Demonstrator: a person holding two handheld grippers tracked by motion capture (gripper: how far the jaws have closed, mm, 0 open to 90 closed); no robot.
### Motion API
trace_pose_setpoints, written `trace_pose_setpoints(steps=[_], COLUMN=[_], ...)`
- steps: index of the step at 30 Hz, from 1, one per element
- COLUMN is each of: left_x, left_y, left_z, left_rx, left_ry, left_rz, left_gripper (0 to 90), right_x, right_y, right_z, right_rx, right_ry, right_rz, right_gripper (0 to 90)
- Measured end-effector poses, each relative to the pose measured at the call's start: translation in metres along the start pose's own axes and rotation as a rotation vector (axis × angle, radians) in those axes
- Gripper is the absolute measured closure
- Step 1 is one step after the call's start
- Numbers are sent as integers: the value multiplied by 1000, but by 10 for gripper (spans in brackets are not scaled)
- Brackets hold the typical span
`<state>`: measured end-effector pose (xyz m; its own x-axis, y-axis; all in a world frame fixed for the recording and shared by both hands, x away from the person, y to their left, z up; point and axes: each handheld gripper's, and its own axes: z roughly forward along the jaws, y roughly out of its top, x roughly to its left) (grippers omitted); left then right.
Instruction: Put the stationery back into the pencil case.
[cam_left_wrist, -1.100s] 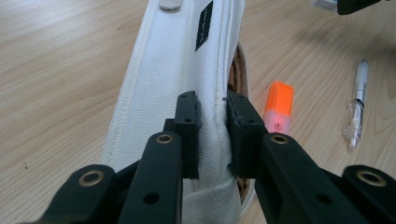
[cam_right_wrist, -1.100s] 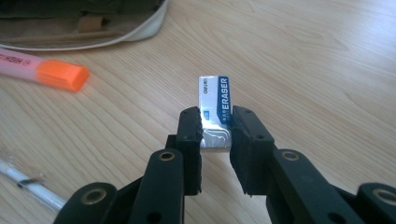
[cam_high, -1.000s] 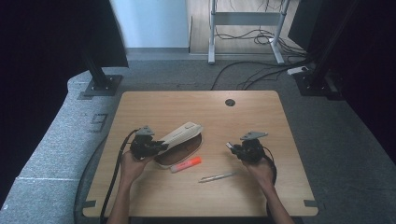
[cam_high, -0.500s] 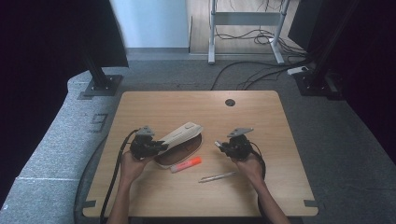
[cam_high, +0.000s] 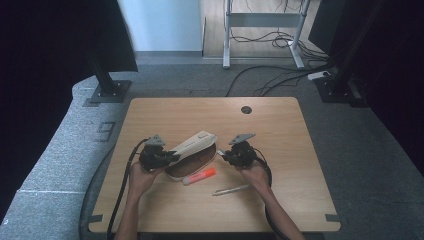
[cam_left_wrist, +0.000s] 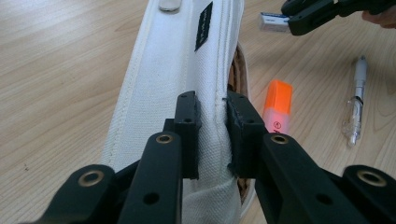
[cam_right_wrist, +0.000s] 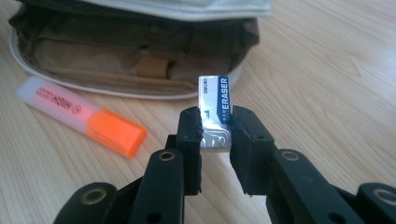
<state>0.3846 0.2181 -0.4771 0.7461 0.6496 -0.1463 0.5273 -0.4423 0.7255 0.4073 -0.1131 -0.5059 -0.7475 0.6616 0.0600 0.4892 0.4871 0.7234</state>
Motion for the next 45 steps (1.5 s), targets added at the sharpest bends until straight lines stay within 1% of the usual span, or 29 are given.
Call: trace_pose_setpoints(steps=[5, 10, 16, 25, 29, 34, 38, 40, 43, 45], left_x=[0, 0, 1, 1, 1, 0, 0, -1, -1, 0], left_y=[0, 0, 0, 0, -1, 0, 0, 0, 0, 0], left_z=[0, 0, -1, -1, -1, -1, -1, 0, 0, 0], left_rx=[0, -3, -8, -13, -14, -15, -17, -15, -15, -16], left_ry=[-4, -6, -9, -15, -17, -19, -27, -27, -27, -26], left_rz=[0, 0, -4, -7, -9, -6, -3, 0, 0, -3], left_gripper=[760, 760, 760, 760, 760, 760, 760, 759, 759, 760], right_x=[4, 9, 13, 10, 11, 8, 6, 5, 3, 2], right_y=[8, 19, 29, 36, 40, 41, 43, 43, 41, 41], right_z=[10, 24, 43, 59, 64, 71, 75, 77, 81, 80], right_rx=[6, 20, 46, 50, 48, 58, 47, 52, 55, 49], right_ry=[11, 16, -4, -27, -40, -48, -52, -52, -42, -30], right_rz=[-10, -24, -49, -43, -60, -52, -33, -32, -33, -24], right_gripper=[722, 722, 722, 722, 722, 721, 720, 717, 709, 674])
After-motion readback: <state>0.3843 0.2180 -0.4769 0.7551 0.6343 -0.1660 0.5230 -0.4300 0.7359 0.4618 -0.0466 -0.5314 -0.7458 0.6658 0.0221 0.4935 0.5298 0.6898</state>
